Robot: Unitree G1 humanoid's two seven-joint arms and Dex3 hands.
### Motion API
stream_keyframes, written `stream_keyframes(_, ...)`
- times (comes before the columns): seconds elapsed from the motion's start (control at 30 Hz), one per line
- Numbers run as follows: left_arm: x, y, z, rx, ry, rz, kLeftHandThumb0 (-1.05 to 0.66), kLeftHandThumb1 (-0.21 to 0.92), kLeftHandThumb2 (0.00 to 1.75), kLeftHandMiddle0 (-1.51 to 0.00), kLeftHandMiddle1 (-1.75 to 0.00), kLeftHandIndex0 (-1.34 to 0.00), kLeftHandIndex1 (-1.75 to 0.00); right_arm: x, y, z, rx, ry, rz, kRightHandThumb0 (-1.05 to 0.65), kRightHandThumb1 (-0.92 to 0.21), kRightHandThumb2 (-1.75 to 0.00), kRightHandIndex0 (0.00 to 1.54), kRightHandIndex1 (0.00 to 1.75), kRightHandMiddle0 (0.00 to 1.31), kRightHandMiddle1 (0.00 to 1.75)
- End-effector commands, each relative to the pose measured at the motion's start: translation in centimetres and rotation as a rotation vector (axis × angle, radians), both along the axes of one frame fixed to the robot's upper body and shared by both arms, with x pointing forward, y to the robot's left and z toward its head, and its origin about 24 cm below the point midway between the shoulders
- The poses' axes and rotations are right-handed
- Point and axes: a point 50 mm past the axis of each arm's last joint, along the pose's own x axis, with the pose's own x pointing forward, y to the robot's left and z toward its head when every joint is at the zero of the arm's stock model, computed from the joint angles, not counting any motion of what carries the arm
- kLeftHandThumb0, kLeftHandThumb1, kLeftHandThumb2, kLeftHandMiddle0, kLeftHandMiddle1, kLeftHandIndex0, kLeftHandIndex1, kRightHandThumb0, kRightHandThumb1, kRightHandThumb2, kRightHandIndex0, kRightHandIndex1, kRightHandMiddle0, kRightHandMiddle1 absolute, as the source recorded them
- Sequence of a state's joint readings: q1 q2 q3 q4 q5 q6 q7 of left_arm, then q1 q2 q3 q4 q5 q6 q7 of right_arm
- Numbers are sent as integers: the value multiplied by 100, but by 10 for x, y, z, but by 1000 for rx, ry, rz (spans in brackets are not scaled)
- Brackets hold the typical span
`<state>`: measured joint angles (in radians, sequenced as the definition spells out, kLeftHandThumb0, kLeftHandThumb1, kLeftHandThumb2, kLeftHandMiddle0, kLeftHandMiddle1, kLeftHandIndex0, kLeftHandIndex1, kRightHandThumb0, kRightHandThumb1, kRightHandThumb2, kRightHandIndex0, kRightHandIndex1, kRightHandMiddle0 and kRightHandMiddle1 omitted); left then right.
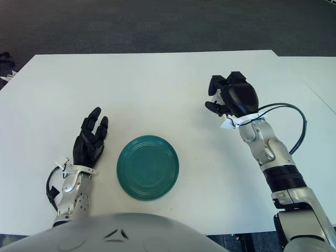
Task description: Put the charger into the plate.
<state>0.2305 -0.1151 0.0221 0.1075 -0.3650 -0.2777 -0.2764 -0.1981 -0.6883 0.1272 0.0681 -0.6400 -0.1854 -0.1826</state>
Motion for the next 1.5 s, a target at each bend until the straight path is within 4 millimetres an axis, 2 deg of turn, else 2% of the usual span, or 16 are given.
stream_keyframes(0.0,-5,-1,-9,4,48,-8,-105,92,102,-19,-1,-2,-62,-2,4,5,14,1,8,-48,-31,-133,117,175,62,175)
stream_keyframes(0.23,-5,-2,-9,0,45,-6,-105,92,102,-20,-1,-5,-65,-7,14,7,0,11,37,-49,-29,-135,117,175,63,175)
stream_keyframes(0.57,-4,0,-9,0,44,-5,-105,92,102,-20,-1,-6,-66,-16,39,7,-15,19,122,-48,-31,-132,116,175,61,175)
stream_keyframes(0.73,-4,1,-9,0,45,-5,-105,92,102,-20,-1,-5,-66,-26,68,11,-19,12,214,-47,-34,-128,117,175,59,175)
stream_keyframes(0.9,-4,0,-9,0,45,-5,-105,92,102,-20,0,-5,-67,-36,87,15,-59,16,287,-46,-37,-125,118,175,57,175)
stream_keyframes(1.13,-5,-2,-10,-1,45,-6,-105,92,102,-20,0,-5,-67,-45,105,13,-105,42,355,-45,-40,-121,121,175,54,175)
stream_keyframes(1.3,-5,-4,-10,-1,45,-7,-105,92,102,-20,0,-5,-67,-54,123,16,-136,67,447,-47,-35,-128,121,175,59,175)
stream_keyframes(1.47,-6,-5,-9,-1,44,-7,-105,92,102,-20,0,-5,-67,-59,133,18,-147,92,485,-47,-34,-129,122,175,60,175)
